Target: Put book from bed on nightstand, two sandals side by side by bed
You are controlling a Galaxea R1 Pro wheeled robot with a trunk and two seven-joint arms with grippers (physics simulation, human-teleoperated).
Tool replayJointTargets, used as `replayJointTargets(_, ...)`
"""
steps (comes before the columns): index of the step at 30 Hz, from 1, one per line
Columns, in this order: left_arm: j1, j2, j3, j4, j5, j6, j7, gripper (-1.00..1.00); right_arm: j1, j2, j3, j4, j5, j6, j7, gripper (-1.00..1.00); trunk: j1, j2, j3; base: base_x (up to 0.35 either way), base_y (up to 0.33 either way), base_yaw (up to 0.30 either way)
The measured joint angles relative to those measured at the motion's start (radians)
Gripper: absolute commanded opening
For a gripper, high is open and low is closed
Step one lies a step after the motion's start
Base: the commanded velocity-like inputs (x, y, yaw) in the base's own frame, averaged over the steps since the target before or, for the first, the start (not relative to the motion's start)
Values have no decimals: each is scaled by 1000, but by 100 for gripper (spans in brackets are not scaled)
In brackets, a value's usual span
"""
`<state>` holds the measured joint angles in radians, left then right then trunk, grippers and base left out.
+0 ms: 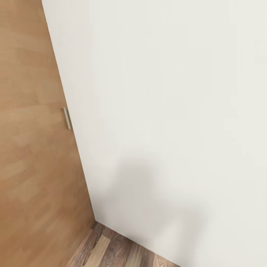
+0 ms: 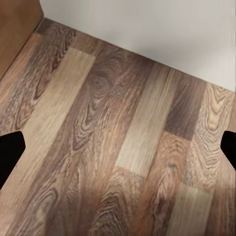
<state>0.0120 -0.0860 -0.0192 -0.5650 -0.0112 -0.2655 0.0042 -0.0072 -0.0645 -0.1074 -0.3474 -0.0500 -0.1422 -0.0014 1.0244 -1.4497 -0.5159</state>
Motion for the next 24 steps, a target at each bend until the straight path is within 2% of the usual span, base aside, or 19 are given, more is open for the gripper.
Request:
replayJointTargets(14, 0, 0, 0, 0, -1, 0, 0, 100, 0, 2, 0, 0, -1, 0, 0, 100, 0, 0, 0, 311, 0, 0)
replayJointTargets(24, 0, 0, 0, 0, -1, -2, 0, 100, 0, -3, 0, 0, 3, 0, 0, 100, 1, 0, 0, 47, 0, -1)
